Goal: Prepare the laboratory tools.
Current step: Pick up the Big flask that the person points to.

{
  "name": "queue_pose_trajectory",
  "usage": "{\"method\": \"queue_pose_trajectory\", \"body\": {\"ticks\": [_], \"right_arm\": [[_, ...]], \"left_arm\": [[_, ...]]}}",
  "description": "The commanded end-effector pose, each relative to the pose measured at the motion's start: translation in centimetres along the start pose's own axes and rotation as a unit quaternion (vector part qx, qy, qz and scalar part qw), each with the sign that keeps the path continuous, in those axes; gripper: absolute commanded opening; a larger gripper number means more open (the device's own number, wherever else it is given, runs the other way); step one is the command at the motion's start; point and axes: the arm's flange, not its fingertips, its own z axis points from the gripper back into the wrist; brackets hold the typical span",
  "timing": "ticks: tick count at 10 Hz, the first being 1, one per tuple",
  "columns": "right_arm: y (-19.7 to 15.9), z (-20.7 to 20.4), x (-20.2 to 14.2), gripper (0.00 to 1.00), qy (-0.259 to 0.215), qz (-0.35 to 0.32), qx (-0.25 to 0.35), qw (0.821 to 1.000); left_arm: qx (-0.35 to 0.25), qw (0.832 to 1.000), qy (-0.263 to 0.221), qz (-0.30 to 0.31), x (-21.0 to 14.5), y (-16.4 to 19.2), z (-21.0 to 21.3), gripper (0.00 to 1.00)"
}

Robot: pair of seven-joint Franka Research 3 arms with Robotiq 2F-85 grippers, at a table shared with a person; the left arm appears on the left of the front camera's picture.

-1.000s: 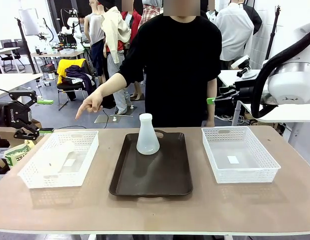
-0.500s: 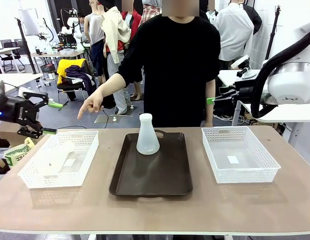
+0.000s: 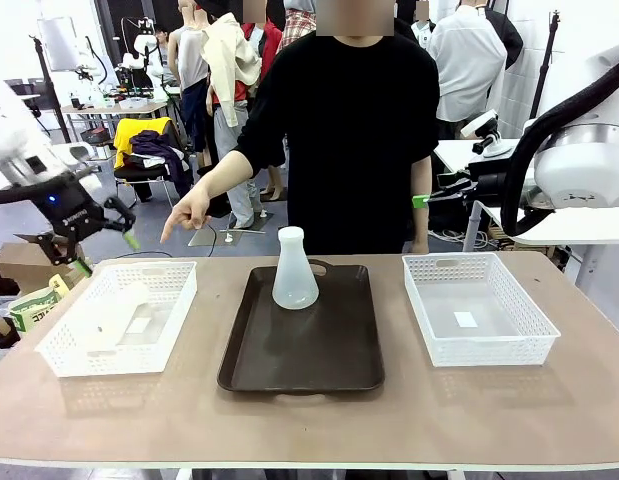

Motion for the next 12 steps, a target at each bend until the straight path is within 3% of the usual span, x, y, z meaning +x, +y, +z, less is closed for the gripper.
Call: {"method": "queue_pose_trajectory", "body": {"ticks": [1,3,4,8,11,12], "right_arm": [[0.0,0.1,0.1,1.00,0.008,-0.005,-0.001,1.000],[0.0,0.1,0.1,1.00,0.008,-0.005,-0.001,1.000],[0.0,0.1,0.1,1.00,0.008,-0.005,-0.001,1.000],[0.0,0.1,0.1,1.00,0.008,-0.005,-0.001,1.000],[0.0,0.1,0.1,1.00,0.008,-0.005,-0.001,1.000],[0.0,0.1,0.1,1.00,0.008,-0.005,-0.001,1.000]], "left_arm": [[0.112,0.989,0.090,-0.028,4.1,-1.5,0.2,1.00],[0.187,0.976,0.096,-0.060,5.7,-1.7,-1.3,1.00],[0.196,0.973,0.094,-0.074,5.5,-1.7,-1.9,1.00],[0.178,0.960,0.019,-0.213,1.4,-1.8,-3.8,1.00],[0.181,0.941,0.026,-0.285,-1.3,-1.4,-3.7,1.00],[0.174,0.945,0.034,-0.275,-1.2,-1.5,-3.7,1.00]]}}
